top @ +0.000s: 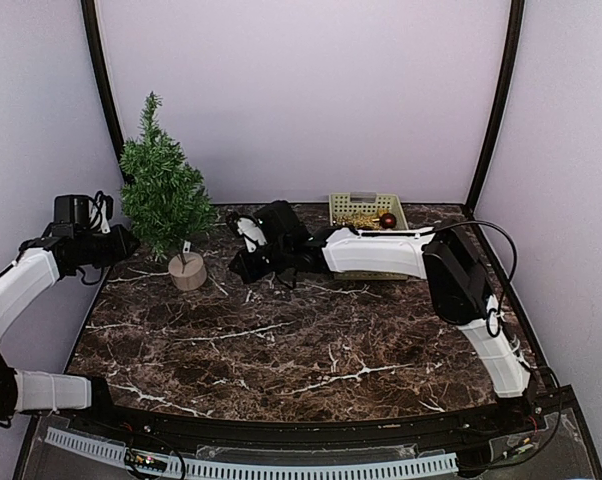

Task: Decorate the small christmas tree
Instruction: Wrap the side of the string light in the gap of the branches.

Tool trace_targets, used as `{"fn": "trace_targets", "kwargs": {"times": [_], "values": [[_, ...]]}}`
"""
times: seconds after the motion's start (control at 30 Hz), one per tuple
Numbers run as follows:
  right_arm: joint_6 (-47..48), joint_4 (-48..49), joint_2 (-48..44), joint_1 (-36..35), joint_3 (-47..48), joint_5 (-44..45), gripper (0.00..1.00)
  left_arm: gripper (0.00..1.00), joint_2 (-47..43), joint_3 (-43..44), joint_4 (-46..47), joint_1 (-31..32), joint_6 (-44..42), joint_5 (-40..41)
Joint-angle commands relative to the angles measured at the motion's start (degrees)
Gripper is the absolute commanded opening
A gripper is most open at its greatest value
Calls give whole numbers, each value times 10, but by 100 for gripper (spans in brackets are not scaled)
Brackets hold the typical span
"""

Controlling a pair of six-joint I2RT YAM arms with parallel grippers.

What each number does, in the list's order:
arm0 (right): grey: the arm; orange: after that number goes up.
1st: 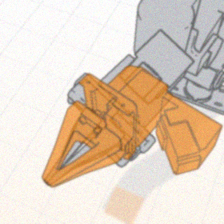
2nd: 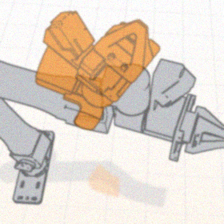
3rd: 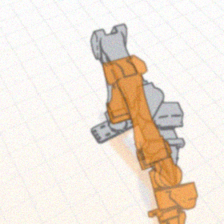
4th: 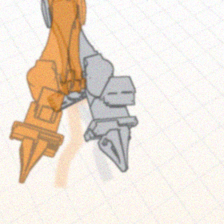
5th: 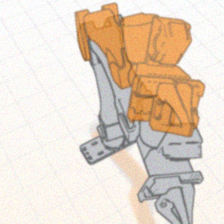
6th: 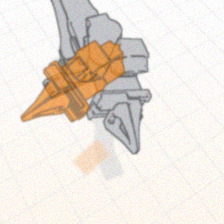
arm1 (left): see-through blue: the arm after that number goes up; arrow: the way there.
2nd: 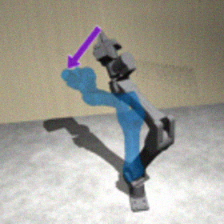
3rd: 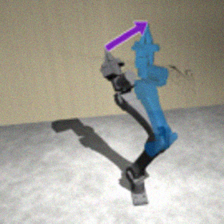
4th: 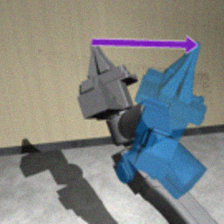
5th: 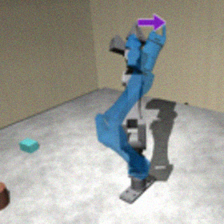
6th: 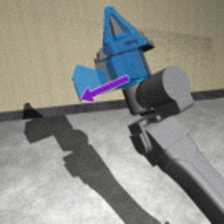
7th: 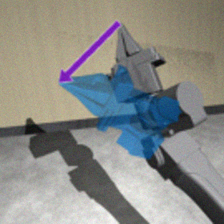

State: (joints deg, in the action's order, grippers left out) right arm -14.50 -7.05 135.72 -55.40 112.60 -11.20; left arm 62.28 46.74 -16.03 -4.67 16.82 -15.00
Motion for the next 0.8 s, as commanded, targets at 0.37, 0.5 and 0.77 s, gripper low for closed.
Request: {"fn": "trace_targets", "kwargs": {"times": [0.37, 0.5, 0.77], "values": [[-14, 67, -102, -16, -40, 41, 0, 64, -196, 44, -172, 62, 21, -15], [-8, 63, -110, -16, -42, 57, 0, 64, -191, 36, -132, 168, 80, 11], [2, 59, -137, -17, -49, 84, 0, 76, -118, 40, -53, 232, 94, 59]]}}
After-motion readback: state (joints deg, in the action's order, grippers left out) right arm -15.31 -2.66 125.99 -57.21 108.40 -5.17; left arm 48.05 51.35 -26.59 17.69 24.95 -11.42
